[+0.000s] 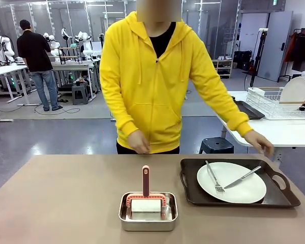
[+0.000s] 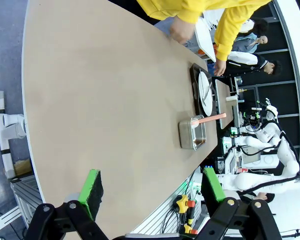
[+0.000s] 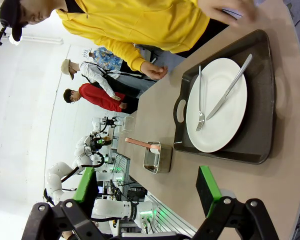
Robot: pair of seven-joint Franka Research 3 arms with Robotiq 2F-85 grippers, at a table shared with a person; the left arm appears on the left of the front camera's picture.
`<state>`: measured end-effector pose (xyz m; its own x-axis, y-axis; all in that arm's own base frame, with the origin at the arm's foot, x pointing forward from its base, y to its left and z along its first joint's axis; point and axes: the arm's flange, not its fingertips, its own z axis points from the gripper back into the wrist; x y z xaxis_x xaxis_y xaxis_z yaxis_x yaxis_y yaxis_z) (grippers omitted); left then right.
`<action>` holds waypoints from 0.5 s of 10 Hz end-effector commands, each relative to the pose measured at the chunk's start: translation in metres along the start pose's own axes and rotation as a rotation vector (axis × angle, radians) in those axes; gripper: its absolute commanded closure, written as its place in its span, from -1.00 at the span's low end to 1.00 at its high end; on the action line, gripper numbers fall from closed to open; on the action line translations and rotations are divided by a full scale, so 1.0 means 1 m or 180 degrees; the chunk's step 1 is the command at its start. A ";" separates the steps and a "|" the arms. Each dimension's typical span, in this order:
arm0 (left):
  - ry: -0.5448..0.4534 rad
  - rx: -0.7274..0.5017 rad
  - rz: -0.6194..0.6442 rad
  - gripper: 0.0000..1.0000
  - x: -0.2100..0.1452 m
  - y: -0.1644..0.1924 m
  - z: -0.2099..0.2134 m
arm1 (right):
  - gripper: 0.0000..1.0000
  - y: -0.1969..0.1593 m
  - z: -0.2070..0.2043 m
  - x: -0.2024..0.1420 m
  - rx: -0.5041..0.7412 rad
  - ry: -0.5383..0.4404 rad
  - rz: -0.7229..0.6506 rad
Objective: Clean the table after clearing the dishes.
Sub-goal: When the right (or left) Handle tray is removed, use the right hand (or left hand) to clean the right (or left) side of the table with the Lint Roller.
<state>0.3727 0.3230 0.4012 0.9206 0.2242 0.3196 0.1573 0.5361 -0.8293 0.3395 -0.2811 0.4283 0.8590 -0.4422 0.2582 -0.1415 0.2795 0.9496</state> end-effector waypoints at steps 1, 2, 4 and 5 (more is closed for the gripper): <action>0.0017 -0.0009 -0.0002 -1.00 -0.003 -0.002 0.004 | -1.00 0.003 0.001 -0.001 0.0021 0.0004 0.0018; 0.0017 -0.0009 -0.0002 -1.00 -0.003 -0.002 0.004 | -1.00 0.003 0.001 -0.001 0.0021 0.0004 0.0018; 0.0017 -0.0009 -0.0002 -1.00 -0.003 -0.002 0.004 | -1.00 0.003 0.001 -0.001 0.0021 0.0004 0.0018; 0.0017 -0.0009 -0.0002 -1.00 -0.003 -0.002 0.004 | -1.00 0.003 0.001 -0.001 0.0021 0.0004 0.0018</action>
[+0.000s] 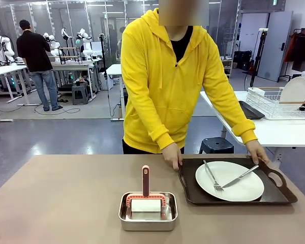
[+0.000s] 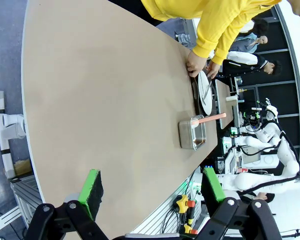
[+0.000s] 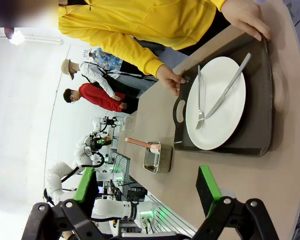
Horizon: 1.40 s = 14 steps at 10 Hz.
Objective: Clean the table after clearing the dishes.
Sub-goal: When the right (or left) Handle tray is removed, use the right hand (or left hand) to clean the right (or left) side of the table with the Lint Roller.
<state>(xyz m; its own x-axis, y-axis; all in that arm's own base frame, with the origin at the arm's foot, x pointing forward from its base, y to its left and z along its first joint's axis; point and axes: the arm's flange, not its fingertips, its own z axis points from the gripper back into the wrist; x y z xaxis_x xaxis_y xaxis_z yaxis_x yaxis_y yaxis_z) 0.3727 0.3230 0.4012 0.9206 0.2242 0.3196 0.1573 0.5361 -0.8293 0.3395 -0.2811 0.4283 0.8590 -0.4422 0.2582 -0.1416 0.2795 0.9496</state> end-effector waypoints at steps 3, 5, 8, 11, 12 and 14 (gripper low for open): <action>0.0017 -0.0009 -0.0002 -1.00 -0.003 -0.002 0.004 | -1.00 0.003 0.001 -0.001 0.0021 0.0004 0.0018; 0.0017 -0.0009 -0.0002 -1.00 -0.003 -0.002 0.004 | -1.00 0.003 0.001 -0.001 0.0021 0.0004 0.0018; 0.0017 -0.0009 -0.0002 -1.00 -0.003 -0.002 0.004 | -1.00 0.003 0.001 -0.001 0.0021 0.0004 0.0018; 0.0017 -0.0009 -0.0002 -1.00 -0.003 -0.002 0.004 | -1.00 0.003 0.001 -0.001 0.0021 0.0004 0.0018; 0.0017 -0.0009 -0.0002 -1.00 -0.003 -0.002 0.004 | -1.00 0.003 0.001 -0.001 0.0021 0.0004 0.0018; 0.0017 -0.0009 -0.0002 -1.00 -0.003 -0.002 0.004 | -1.00 0.003 0.001 -0.001 0.0021 0.0004 0.0018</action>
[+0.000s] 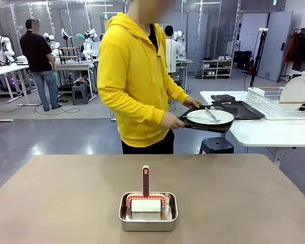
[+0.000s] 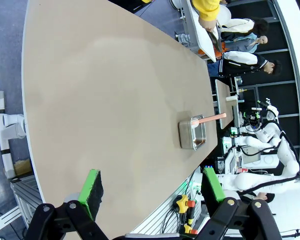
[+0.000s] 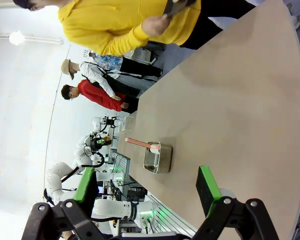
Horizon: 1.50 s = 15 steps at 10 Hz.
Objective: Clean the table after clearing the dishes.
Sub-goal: When the right (or left) Handle tray is removed, use the right hand (or left hand) to clean the right (or left) side of the table with the Lint Roller.
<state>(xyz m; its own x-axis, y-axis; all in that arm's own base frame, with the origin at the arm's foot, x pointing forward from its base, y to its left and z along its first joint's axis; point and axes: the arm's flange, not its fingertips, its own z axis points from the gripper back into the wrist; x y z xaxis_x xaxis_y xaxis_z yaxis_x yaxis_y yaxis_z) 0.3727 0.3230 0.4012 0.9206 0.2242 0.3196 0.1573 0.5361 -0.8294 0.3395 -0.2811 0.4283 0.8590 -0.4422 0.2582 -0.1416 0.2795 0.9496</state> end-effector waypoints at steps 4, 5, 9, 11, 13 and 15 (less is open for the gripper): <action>0.0017 -0.0009 -0.0002 -1.00 -0.003 -0.002 0.004 | -1.00 0.003 0.001 -0.001 0.0021 0.0004 0.0018; 0.0017 -0.0009 -0.0002 -1.00 -0.003 -0.002 0.004 | -1.00 0.003 0.001 -0.001 0.0021 0.0004 0.0018; 0.0017 -0.0009 -0.0002 -1.00 -0.003 -0.002 0.004 | -1.00 0.003 0.001 -0.001 0.0021 0.0004 0.0018; 0.0017 -0.0009 -0.0002 -1.00 -0.003 -0.002 0.004 | -1.00 0.019 -0.024 -0.006 -0.0108 0.0039 0.0067; 0.0017 -0.0009 -0.0002 -1.00 -0.003 -0.002 0.004 | -1.00 0.055 -0.087 -0.008 -0.0373 0.0256 0.0189; 0.0017 -0.0009 -0.0002 -1.00 -0.003 -0.002 0.004 | -1.00 0.092 -0.176 0.003 -0.0673 0.0737 0.0390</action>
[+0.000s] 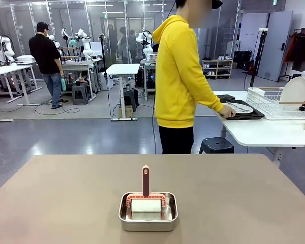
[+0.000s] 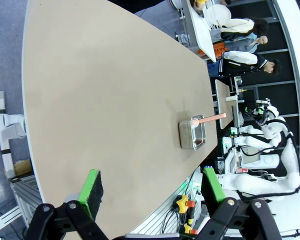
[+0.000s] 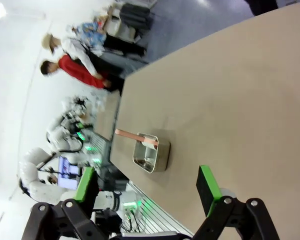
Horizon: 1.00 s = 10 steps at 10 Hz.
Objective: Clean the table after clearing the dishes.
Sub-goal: When the right (or left) Handle tray is removed, use the right hand (or left hand) to clean the right (or left) side of the table with the Lint Roller.
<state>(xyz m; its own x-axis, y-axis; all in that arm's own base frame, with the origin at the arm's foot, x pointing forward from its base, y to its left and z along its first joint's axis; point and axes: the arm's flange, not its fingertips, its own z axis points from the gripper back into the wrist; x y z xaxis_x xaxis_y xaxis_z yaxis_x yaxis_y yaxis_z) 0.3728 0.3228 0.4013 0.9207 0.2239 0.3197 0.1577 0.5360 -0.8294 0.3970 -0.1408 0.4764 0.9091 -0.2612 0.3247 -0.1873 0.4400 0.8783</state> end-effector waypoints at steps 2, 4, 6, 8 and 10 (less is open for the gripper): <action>0.0016 -0.0008 -0.0002 -1.00 -0.003 -0.002 0.004 | -1.00 0.056 -0.100 0.030 -0.0541 0.0729 0.0195; 0.0016 -0.0008 -0.0002 -1.00 -0.003 -0.002 0.004 | -1.00 0.095 -0.162 0.041 -0.0715 0.1041 0.0473; 0.0016 -0.0008 -0.0002 -1.00 -0.003 -0.002 0.004 | -1.00 0.129 -0.223 0.043 -0.1022 0.1498 0.0756; 0.0016 -0.0008 -0.0002 -1.00 -0.003 -0.002 0.004 | -1.00 0.158 -0.301 0.023 -0.1224 0.2043 0.1113; 0.0016 -0.0008 -0.0002 -1.00 -0.003 -0.002 0.004 | -1.00 0.183 -0.360 -0.005 -0.1445 0.2553 0.1532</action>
<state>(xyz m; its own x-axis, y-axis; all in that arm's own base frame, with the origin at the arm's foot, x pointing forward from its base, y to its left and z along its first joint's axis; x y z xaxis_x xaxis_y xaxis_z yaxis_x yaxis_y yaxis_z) 0.3727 0.3229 0.4013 0.9207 0.2240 0.3197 0.1578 0.5356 -0.8296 0.4804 0.2364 0.5044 0.8169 0.5514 0.1689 -0.5505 0.6584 0.5133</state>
